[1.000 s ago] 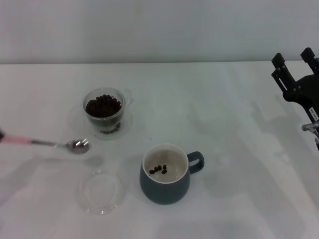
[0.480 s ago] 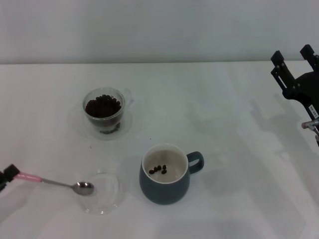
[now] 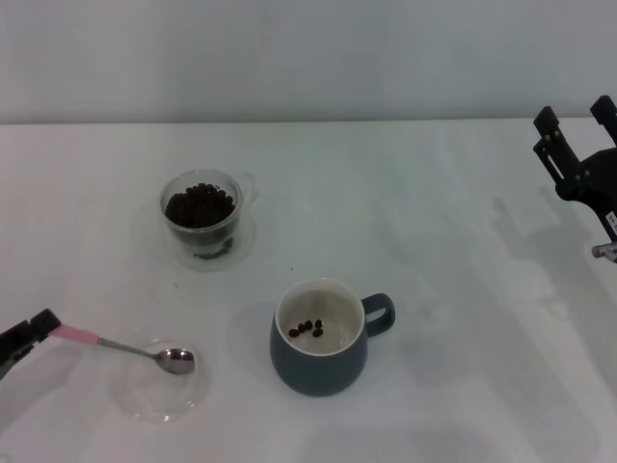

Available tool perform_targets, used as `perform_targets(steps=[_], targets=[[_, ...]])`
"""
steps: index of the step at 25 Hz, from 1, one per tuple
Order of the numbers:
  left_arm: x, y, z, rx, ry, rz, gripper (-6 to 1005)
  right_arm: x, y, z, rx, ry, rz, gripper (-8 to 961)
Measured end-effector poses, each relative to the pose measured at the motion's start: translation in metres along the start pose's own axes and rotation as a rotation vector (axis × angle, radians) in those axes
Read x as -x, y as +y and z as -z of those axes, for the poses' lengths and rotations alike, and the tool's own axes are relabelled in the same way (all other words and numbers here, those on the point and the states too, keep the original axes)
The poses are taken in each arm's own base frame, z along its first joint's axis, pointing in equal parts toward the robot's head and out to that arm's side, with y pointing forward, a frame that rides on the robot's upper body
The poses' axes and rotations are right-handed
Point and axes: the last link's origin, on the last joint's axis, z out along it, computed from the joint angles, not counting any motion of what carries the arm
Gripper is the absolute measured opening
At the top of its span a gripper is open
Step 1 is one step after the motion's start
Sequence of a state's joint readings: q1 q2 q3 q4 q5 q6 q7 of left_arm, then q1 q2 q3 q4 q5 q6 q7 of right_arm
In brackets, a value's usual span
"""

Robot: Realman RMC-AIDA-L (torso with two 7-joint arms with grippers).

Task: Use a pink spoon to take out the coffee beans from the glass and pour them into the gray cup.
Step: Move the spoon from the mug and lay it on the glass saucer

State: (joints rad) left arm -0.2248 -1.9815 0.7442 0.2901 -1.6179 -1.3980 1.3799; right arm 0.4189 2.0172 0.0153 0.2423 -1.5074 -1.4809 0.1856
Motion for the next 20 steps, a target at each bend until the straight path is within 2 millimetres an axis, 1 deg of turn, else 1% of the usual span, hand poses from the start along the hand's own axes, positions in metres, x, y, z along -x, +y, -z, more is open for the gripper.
perform_targets(steps=[4,5,9,14,18,20], targets=[[0.0,0.004,-0.008,0.015,-0.03,-0.015,130,0.0,-0.001,0.001,-0.004,0.0,0.0,755],[0.002,0.006,-0.014,0.024,-0.067,-0.031,130,0.0,-0.001,0.001,-0.005,0.0,0.0,755],[0.005,0.009,-0.024,0.029,-0.12,-0.056,131,0.0,-0.002,0.001,-0.007,0.0,0.001,754],[0.004,0.01,-0.028,0.033,-0.121,-0.088,190,0.0,-0.003,0.001,-0.008,0.0,0.007,755],[0.004,0.009,-0.025,0.031,-0.096,-0.088,309,0.0,-0.004,0.002,-0.009,0.001,0.009,755],[0.002,0.008,-0.02,0.029,-0.062,-0.086,369,0.0,-0.004,0.002,-0.009,0.001,0.01,755]])
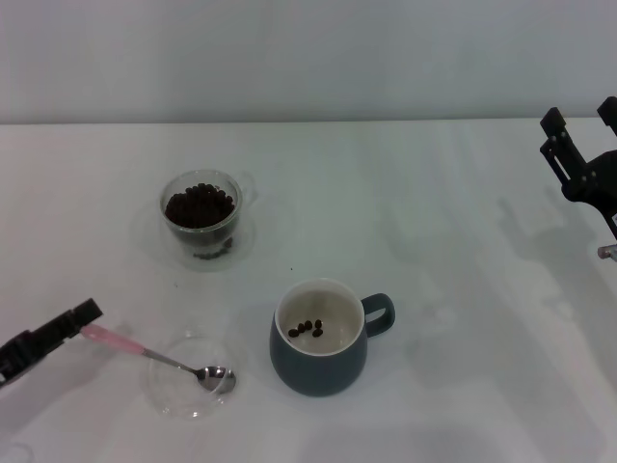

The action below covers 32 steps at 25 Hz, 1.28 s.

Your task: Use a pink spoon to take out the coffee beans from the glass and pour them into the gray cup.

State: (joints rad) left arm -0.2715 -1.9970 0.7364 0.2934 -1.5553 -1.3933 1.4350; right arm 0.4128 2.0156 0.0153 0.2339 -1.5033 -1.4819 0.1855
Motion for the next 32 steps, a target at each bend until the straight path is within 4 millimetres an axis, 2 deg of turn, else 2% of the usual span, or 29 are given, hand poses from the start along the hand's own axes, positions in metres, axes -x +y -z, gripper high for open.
perform_targets(steps=[8,13,18,20,27,32], targets=[[-0.008,-0.008,0.029,-0.049,0.096,-0.032,637,0.0,0.0,0.0,0.0,0.0,0.001,755],[-0.019,-0.012,0.046,-0.102,0.188,-0.228,817,-0.001,0.0,0.0,-0.001,0.004,0.001,755],[-0.025,-0.015,0.055,-0.236,0.363,-0.58,815,-0.002,-0.001,0.001,-0.005,0.016,0.001,755],[-0.029,-0.017,0.058,-0.332,0.487,-0.708,814,-0.003,-0.001,0.002,-0.007,0.02,0.001,755],[-0.043,-0.022,0.058,-0.532,0.731,-0.763,811,-0.009,-0.002,0.004,-0.016,0.058,0.005,755],[-0.055,-0.025,0.045,-0.611,0.744,-0.804,809,-0.014,-0.003,0.004,-0.03,0.095,-0.004,755]])
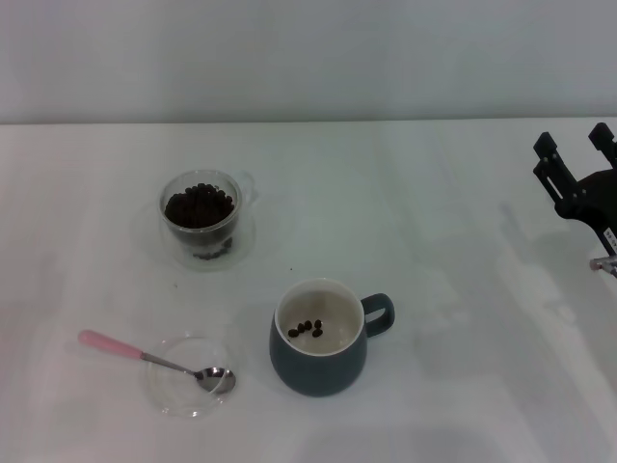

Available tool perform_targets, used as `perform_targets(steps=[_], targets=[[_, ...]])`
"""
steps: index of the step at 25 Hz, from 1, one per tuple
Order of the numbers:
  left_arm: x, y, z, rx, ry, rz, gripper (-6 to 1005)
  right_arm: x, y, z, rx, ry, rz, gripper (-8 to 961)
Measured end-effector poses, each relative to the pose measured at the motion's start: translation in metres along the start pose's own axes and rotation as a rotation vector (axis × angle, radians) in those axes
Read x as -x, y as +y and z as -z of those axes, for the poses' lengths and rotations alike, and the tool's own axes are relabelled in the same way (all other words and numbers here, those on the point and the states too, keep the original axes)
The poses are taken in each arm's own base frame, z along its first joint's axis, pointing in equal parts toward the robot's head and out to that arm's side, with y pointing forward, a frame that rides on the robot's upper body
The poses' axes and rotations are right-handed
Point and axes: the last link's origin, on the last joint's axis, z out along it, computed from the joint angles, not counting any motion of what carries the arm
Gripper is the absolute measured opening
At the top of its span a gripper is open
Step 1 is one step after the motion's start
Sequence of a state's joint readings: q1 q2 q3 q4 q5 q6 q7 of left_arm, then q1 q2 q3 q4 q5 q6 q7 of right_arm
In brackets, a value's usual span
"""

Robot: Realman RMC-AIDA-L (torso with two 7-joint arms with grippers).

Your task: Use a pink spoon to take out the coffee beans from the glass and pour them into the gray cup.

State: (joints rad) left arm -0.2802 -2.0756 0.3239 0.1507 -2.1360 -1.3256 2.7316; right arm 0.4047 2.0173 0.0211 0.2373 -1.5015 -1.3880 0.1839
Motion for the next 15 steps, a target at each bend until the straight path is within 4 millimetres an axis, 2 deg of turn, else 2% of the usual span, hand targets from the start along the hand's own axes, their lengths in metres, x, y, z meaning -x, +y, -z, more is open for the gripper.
perform_targets(steps=[6,11,15], targets=[[-0.002,0.008,-0.017,-0.007,0.012,-0.052,806,-0.004,-0.002,-0.006,-0.036,0.03,-0.019,755],[-0.003,0.015,-0.032,-0.032,0.012,-0.019,804,-0.008,-0.011,-0.009,-0.12,0.059,-0.05,755],[-0.004,0.02,-0.044,-0.035,0.006,-0.008,804,-0.009,-0.009,-0.011,-0.134,0.063,-0.047,755]])
